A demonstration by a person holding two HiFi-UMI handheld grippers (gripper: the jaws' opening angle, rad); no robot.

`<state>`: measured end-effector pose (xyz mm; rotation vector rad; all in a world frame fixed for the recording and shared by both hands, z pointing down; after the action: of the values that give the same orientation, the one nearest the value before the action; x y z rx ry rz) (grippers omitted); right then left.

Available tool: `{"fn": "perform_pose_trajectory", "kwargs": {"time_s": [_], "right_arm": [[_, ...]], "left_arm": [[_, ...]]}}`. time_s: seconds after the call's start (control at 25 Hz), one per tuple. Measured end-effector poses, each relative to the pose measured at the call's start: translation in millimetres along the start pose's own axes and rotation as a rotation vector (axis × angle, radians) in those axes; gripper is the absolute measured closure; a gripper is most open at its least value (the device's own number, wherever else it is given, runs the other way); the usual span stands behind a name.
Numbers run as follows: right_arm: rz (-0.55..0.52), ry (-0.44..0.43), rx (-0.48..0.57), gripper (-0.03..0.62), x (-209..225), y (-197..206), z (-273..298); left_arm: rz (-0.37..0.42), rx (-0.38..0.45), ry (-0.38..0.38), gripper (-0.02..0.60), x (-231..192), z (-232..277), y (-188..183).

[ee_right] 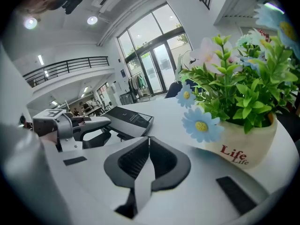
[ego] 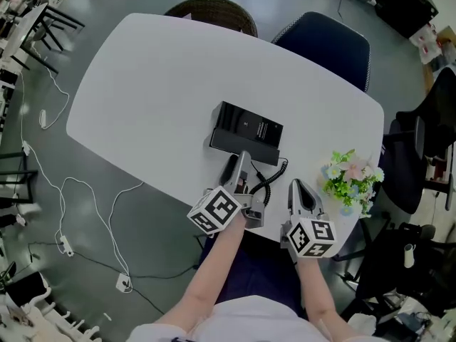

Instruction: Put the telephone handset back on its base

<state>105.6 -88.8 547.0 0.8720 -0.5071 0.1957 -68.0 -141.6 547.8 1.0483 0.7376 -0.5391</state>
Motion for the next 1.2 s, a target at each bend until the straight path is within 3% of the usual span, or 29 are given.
{"fn": "perform_pose_trajectory", "kwargs": {"time_s": [0.16, 0.24, 0.4, 0.52, 0.92, 1.2], "right_arm": [[-0.025, -0.009, 0.0, 0.56, -2.2, 0.3, -6.3], [-0.031, -0.015, 0.005, 0.56, -2.9, -0.4, -9.1], [-0.037, -0.018, -0.003, 0.56, -1.4, 5.8, -13.7], [-0.043, -0.025, -0.016, 0.56, -1.9, 12.0, -16.8], [-0.04, -0.006, -0.017, 0.56, 1.6, 14.3, -20.4], [-0.033, 0.008, -0.005, 0.56, 2.6, 12.7, -20.8]], "left_arm": [[-0.03, -0.061, 0.058, 0.41, -0.6, 3.6, 2.2], [-0.02, -0.066, 0.076, 0.468, -1.6, 4.3, -0.3], [-0.012, -0.109, 0.099, 0.505, -5.2, 7.0, 0.3], [-0.002, -0.131, 0.113, 0.506, -7.4, 8.6, 0.4], [0.08, -0.048, 0.153, 0.508, -8.2, 5.7, -1.7], [0.14, -0.045, 0.168, 0.5, -12.3, 5.8, 0.2]]}}
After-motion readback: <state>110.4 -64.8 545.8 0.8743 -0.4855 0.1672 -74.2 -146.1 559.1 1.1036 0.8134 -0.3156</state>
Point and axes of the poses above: the fingertips, and each gripper's own axes: z forward along the fingers, x to its right, y out of its underside, the point moved 1 cm from there along -z, backward along the fingers, and after that the axes turned 13 degrees about z, right-handed, at the moved point
